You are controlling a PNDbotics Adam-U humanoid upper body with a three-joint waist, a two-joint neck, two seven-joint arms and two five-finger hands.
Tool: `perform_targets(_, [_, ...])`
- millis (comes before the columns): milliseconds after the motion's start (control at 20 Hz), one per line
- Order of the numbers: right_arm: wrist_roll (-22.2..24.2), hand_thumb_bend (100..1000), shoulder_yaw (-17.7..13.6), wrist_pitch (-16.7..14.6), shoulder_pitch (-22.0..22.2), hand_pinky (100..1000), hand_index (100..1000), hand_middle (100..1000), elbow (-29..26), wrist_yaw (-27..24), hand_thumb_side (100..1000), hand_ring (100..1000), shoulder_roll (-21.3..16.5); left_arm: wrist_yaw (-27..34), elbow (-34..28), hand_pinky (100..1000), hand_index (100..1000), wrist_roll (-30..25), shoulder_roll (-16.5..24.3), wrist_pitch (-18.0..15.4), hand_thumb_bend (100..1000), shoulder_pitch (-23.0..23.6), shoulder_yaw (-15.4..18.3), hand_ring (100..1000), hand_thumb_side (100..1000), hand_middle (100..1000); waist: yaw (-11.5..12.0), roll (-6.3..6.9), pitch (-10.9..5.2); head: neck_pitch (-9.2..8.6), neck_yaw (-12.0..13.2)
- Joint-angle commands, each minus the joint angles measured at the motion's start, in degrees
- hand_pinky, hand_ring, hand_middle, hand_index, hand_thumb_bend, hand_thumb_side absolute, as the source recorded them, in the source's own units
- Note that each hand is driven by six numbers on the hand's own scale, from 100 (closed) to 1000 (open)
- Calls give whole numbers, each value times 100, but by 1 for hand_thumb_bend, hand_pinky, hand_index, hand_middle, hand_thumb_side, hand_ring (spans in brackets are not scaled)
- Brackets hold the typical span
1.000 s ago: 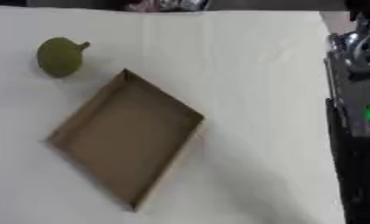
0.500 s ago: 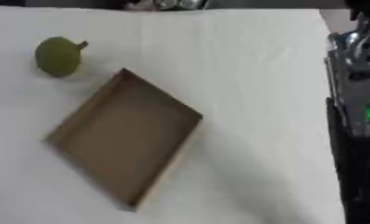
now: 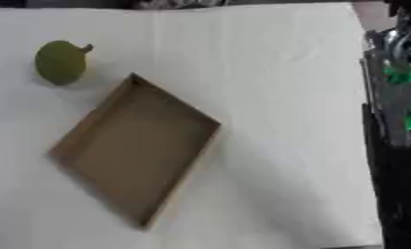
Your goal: Pick up objects on the table and place them in the box.
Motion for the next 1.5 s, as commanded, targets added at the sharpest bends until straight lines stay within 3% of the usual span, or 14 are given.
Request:
perform_targets(50, [48,100,17,-8,-80,802,819,551,-91,-26,583,688,-155,2,741,762,914,-304,630,-71,100,-330,-239,758,728,700,-5,44,-178,38,39])
perform_targets(350, [131,100,84,-14,-114,801,819,552,-91,-34,582,688,-139,-374,2000,823,927,-1051,978,-493,100,-1191,-845,809,713,755,-15,74,-236,42,70])
perform_targets(600, [198,100,133,-9,-146,801,818,551,-91,-45,580,687,-122,-1033,2748,879,957,-1829,906,-946,100,-1901,-1223,843,741,773,-22,63,-275,63,63])
perform_targets(700, [218,100,145,-5,-153,800,818,551,-91,-49,580,687,-116,-1295,2963,886,955,-2101,835,-1132,100,-2129,-1316,839,704,761,-22,59,-281,75,64])
perform_targets(850, [232,100,156,-4,-159,801,818,551,-91,-58,580,688,-104,-1628,3237,906,958,-2368,715,-1391,100,-2331,-1467,857,707,780,-26,64,-279,59,70])
perform_targets(950, [242,100,164,-8,-161,801,819,551,-91,-64,581,688,-94,-1958,3406,920,959,-2489,611,-1502,100,-2441,-1549,868,769,791,-30,68,-280,51,69])
perform_targets(1200, [252,100,171,-19,-168,801,819,551,-91,-72,581,688,-83,-2619,3715,941,962,-2829,399,-1841,134,-2621,-1711,888,768,814,-48,76,-285,45,88])
perform_targets(1350, [258,100,176,-22,-164,802,819,551,-91,-75,581,688,-74,-2877,3861,945,965,-3099,296,-1849,156,-2731,-1748,900,746,822,-48,88,-290,63,103])
perform_targets(1500, [261,100,181,-26,-161,801,819,551,-91,-78,581,688,-68,-3019,3971,950,970,-3318,198,-1845,198,-2864,-1764,914,667,837,-45,99,-298,77,127])
